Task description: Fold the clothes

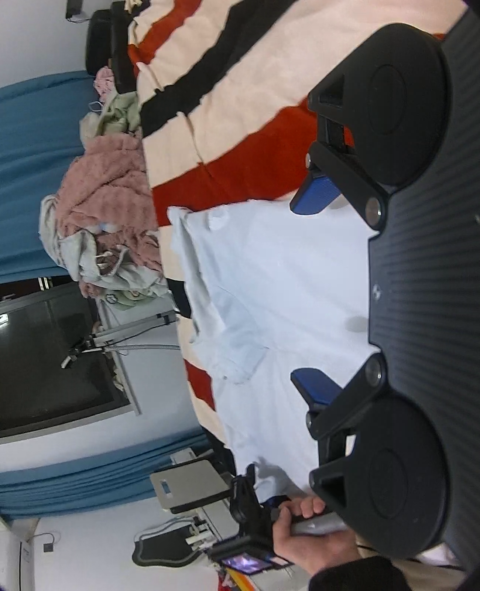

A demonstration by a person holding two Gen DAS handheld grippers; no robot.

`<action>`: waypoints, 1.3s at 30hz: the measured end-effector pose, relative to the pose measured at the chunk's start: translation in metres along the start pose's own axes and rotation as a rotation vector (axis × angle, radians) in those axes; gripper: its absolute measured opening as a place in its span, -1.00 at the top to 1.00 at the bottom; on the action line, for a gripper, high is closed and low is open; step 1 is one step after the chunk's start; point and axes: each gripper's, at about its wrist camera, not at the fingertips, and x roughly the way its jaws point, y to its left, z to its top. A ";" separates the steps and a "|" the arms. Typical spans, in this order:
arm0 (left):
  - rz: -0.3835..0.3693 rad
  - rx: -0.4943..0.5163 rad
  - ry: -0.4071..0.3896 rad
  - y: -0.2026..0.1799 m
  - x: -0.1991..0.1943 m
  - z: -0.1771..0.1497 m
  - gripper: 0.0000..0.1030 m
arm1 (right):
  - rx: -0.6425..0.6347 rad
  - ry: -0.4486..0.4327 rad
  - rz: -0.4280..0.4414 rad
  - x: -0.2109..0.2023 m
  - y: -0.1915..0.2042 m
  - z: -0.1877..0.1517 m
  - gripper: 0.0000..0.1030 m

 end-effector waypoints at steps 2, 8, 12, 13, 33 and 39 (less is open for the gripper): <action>0.026 0.087 -0.021 -0.022 -0.003 0.006 0.89 | 0.009 -0.011 -0.006 -0.002 -0.004 0.003 -0.77; 0.024 0.357 -0.102 -0.132 -0.039 0.019 0.90 | 0.076 -0.055 -0.023 -0.020 -0.020 0.010 -0.77; -0.033 0.566 -0.116 -0.240 -0.058 -0.003 0.90 | 0.148 -0.058 -0.087 -0.024 -0.037 0.009 -0.77; -0.051 0.614 -0.110 -0.265 -0.059 -0.013 0.90 | 0.170 -0.056 -0.099 -0.024 -0.043 0.008 -0.77; -0.298 0.710 0.061 -0.327 -0.087 -0.152 -0.70 | 0.227 -0.058 -0.188 -0.011 -0.084 -0.004 -0.77; -0.296 0.570 0.035 -0.228 -0.199 -0.135 -0.75 | 0.153 -0.101 -0.161 -0.025 -0.068 0.000 -0.77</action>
